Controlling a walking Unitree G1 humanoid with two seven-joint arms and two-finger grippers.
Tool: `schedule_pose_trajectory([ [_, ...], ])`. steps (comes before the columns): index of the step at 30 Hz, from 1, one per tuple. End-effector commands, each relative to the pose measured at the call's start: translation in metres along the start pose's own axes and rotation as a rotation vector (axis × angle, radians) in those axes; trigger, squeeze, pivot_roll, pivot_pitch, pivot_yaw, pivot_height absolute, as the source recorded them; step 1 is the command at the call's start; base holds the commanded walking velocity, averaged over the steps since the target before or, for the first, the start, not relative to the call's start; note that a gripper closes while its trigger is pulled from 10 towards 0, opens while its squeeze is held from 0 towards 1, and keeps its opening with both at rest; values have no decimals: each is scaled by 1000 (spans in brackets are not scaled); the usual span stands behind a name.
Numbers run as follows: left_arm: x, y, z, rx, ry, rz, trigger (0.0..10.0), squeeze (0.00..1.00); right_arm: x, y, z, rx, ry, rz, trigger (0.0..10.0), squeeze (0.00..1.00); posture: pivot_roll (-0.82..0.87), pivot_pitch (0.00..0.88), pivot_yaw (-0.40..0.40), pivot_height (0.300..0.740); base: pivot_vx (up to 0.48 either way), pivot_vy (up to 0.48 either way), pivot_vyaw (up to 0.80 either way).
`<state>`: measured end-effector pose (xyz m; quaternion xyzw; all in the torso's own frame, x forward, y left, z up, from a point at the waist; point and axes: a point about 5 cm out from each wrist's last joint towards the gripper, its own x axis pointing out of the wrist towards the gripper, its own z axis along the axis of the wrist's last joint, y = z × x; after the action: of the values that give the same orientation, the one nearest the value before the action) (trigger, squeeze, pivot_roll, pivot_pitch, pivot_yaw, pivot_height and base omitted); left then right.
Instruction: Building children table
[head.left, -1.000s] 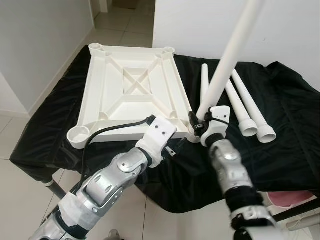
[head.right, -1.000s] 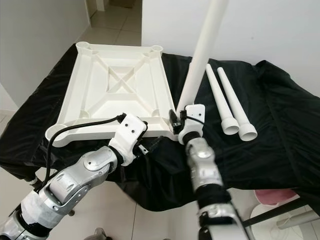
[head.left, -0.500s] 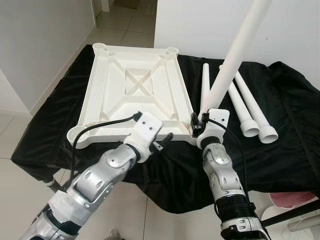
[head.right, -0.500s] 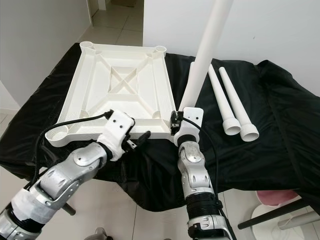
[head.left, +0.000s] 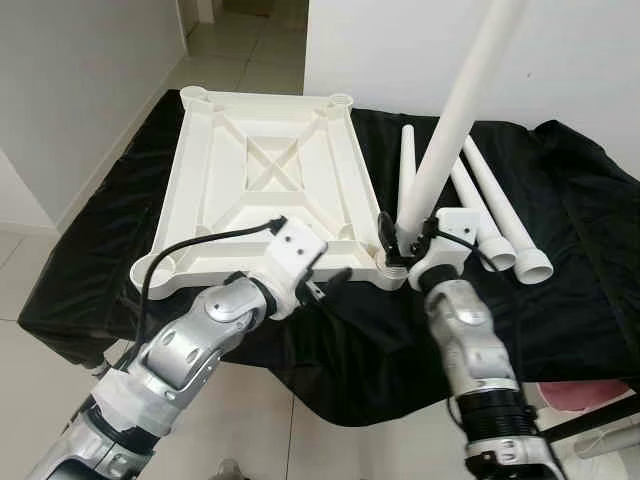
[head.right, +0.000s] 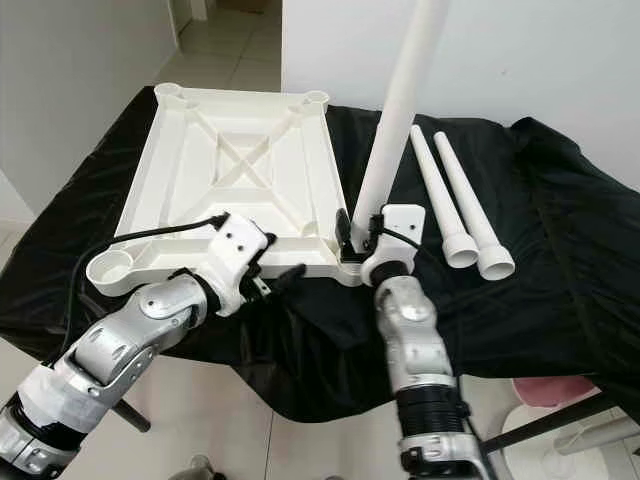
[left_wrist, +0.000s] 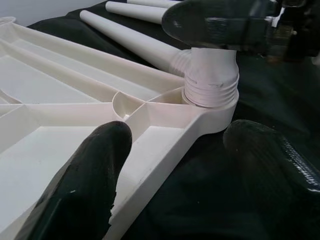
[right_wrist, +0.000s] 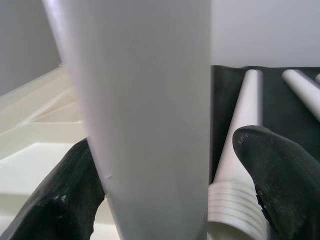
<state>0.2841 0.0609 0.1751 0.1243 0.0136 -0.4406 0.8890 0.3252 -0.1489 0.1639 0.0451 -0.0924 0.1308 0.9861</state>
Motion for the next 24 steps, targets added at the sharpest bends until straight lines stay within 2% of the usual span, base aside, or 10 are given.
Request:
schedule_pose_trajectory([
  [1, 2, -1, 4, 7, -12, -18, 10000, 0, -1, 0, -3, 14, 10, 63, 10000, 0, 27, 58, -45, 740, 0, 0, 0],
  [5, 4, -5, 6, 3, -24, -6, 10000, 0, -3, -14, -9, -44, 55, 195, 10000, 0, 31, 69, -46, 740, 0, 0, 0],
  [7, 4, -5, 6, 3, -24, -6, 10000, 0, -3, -14, -9, -44, 55, 195, 10000, 0, 31, 69, -46, 740, 0, 0, 0],
  [15, 4, -5, 6, 2, -20, -2, 10000, 0, -1, -20, -14, -90, 100, 324, 10000, 0, 45, 69, -49, 740, 0, 0, 0],
  [18, 6, -6, 5, -11, -19, 4, 10000, 0, 7, -20, -16, -90, 117, 391, 10000, 0, 62, 67, -55, 740, 0, 0, 0],
  [24, 6, -11, 5, -17, -25, -20, 10000, 0, 13, -20, -17, -112, 128, 421, 10000, 0, 62, 58, -57, 740, 0, 0, 0],
])
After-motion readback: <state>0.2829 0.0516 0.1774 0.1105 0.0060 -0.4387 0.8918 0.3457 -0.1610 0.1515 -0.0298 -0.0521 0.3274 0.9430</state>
